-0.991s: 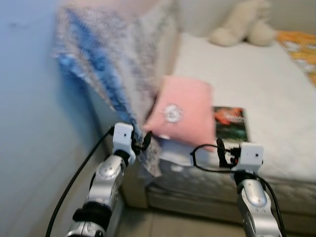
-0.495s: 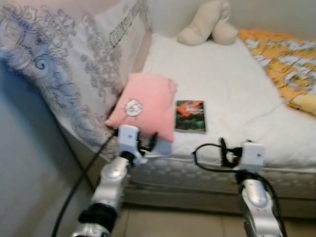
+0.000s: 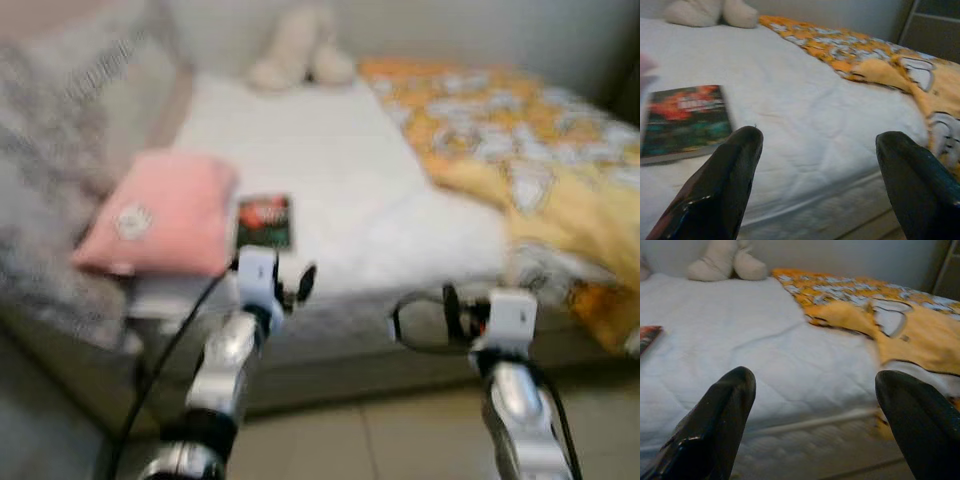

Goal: Clean up the room

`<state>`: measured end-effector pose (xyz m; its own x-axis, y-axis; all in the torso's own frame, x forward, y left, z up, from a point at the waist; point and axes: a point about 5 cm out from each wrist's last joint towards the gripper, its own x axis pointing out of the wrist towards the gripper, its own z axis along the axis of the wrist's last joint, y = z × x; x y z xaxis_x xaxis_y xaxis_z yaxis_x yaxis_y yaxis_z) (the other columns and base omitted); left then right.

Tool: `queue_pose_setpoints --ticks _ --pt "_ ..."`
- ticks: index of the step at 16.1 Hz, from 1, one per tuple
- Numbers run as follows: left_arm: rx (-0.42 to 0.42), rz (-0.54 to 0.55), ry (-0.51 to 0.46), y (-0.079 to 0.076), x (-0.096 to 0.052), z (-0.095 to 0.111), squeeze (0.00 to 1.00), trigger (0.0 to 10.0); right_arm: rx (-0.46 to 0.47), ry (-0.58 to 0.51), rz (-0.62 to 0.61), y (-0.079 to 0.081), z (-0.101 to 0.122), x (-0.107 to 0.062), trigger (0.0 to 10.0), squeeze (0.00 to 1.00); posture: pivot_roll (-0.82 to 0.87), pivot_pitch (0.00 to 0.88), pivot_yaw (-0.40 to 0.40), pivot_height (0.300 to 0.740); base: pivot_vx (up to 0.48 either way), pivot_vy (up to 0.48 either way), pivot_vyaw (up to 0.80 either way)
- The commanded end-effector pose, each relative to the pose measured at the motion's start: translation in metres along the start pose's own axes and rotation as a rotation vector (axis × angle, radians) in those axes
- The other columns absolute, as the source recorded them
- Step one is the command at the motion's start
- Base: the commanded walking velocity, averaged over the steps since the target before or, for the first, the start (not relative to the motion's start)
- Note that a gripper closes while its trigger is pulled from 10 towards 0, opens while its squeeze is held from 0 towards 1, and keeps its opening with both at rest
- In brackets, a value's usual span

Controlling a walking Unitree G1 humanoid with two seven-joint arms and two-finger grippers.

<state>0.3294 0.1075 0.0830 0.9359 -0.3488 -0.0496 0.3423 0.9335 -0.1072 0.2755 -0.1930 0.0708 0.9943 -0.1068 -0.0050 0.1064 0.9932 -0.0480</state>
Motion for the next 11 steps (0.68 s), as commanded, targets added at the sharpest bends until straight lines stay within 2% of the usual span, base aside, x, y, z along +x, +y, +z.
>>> queue_pose_setpoints --ticks 1,2,3,5,9,11 --pt "0.035 0.001 -0.016 -0.004 0.003 0.003 0.0 10.0 -0.008 -0.012 -0.011 -0.006 0.002 0.002 10.0 0.0 0.07 0.0 0.047 0.74 0.0 -0.454 -0.76" --pt "0.15 0.022 0.028 -0.005 0.005 -0.001 0.0 10.0 -0.008 -0.012 -0.021 -0.007 0.001 0.0 10.0 0.0 0.07 0.0 0.047 0.74 0.0 0.0 -0.76" --pt "0.105 0.008 0.02 -0.007 0.005 -0.001 0.0 10.0 0.0 -0.013 -0.028 -0.008 0.0 -0.001 10.0 0.0 0.06 0.0 0.049 0.74 0.0 0.0 -0.76" --pt "0.044 -0.033 0.027 -0.01 0.003 -0.003 0.0 10.0 0.039 -0.003 -0.031 -0.006 -0.003 -0.004 10.0 0.0 0.06 0.0 0.054 0.74 0.48 0.0 0.0" --pt "0.051 -0.085 0.015 -0.024 0.003 -0.006 0.0 10.0 -0.001 -0.028 -0.016 -0.004 0.004 0.002 10.0 0.0 0.05 0.0 0.061 0.74 0.48 0.0 0.0" --pt "0.045 -0.068 0.023 -0.02 0.004 -0.006 0.0 10.0 -0.006 -0.032 -0.017 -0.004 0.005 0.003 10.0 0.0 0.05 0.0 0.06 0.74 0.48 0.0 0.0"
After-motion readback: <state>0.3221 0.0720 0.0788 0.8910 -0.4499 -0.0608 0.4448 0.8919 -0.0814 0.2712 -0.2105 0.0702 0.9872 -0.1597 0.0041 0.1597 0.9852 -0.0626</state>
